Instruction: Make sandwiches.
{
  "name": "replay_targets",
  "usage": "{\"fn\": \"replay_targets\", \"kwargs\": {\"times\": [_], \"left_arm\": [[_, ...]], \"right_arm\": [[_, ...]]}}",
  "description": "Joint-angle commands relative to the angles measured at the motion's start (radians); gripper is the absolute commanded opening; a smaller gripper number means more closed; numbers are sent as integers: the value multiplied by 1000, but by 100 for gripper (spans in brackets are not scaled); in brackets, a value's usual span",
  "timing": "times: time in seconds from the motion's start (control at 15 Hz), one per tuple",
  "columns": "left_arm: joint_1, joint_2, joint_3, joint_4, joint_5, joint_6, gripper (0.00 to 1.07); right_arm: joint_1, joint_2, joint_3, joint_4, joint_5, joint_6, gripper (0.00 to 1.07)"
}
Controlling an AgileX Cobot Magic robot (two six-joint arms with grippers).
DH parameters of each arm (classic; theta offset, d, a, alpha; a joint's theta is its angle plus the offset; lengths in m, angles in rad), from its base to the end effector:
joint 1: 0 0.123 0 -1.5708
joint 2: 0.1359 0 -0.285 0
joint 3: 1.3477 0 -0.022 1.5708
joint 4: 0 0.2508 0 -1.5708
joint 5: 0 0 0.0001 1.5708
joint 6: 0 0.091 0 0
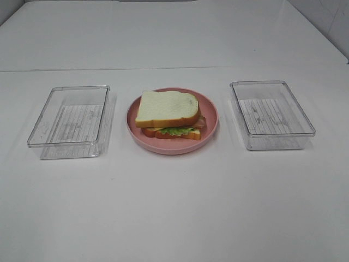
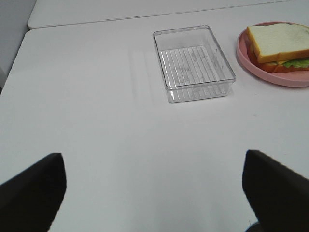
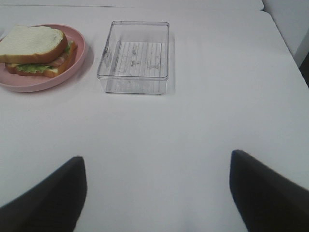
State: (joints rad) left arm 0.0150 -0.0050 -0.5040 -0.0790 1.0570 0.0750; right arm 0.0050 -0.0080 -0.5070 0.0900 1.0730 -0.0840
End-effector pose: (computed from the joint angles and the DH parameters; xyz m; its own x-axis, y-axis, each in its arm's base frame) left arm -0.0060 -0.0063 0.2789 -0.4414 0.0294 -0.8968 0.0626 0.9980 0.0019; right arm -0.0076 0.0072 0.2784 -0.4486 -0.0430 -0.8927 -0.0939 0.9956 -0.0008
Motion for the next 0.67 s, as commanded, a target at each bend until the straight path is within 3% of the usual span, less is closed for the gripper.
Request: {"fn": "replay_targets", "kwargs": {"times": [0.07, 0.67], "left_arm": [[2, -26, 5, -5, -12, 0, 94], [4, -26, 5, -5, -11, 0, 94]], "right_arm": [[-7, -12, 1, -2, -12, -10, 76], [-7, -12, 1, -2, -12, -10, 76]]}}
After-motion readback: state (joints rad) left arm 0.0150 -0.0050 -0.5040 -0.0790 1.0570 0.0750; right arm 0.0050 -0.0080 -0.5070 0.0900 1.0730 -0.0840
